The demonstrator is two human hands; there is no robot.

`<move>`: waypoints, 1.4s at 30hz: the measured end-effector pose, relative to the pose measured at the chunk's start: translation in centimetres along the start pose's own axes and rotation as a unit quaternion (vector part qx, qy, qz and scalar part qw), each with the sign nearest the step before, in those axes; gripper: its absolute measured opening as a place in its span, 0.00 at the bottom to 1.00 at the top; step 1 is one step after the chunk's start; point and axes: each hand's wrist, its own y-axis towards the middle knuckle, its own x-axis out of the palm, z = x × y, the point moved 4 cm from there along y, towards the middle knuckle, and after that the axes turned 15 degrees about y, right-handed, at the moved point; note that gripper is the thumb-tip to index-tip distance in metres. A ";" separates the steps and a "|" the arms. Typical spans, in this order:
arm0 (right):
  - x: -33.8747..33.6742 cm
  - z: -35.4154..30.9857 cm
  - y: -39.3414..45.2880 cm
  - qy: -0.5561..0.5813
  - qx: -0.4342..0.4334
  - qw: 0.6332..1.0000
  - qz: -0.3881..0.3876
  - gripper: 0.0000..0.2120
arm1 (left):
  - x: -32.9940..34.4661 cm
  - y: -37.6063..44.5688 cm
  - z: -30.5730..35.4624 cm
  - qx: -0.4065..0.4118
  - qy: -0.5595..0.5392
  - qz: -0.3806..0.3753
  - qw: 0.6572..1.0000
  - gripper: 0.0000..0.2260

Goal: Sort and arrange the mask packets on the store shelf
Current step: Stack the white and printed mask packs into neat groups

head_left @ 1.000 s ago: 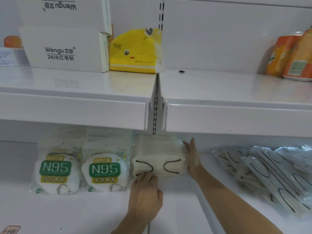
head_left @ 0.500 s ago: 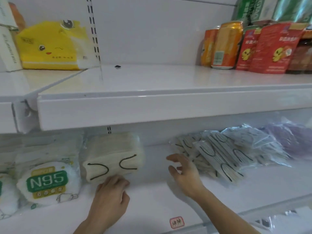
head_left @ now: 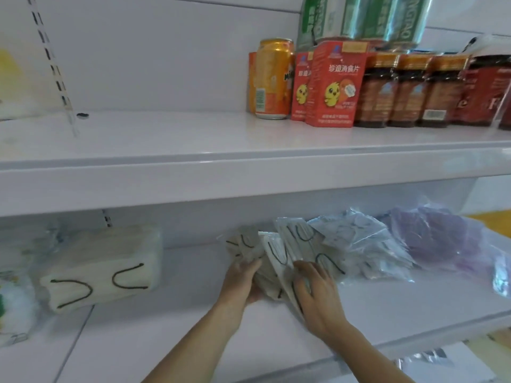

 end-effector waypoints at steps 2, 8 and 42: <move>-0.3 0.3 -0.3 0.075 0.014 0.997 -0.012 0.22 | 1.0 0.2 -0.6 0.000 -0.005 0.001 1.000 0.15; -0.6 -0.5 -0.9 0.200 -0.008 0.976 -0.084 0.20 | 4.1 -0.2 -1.3 0.022 0.149 0.087 0.985 0.20; -1.7 2.0 -0.4 0.055 0.113 0.991 0.052 0.16 | 1.3 -4.3 -0.6 0.046 0.103 0.262 0.959 0.25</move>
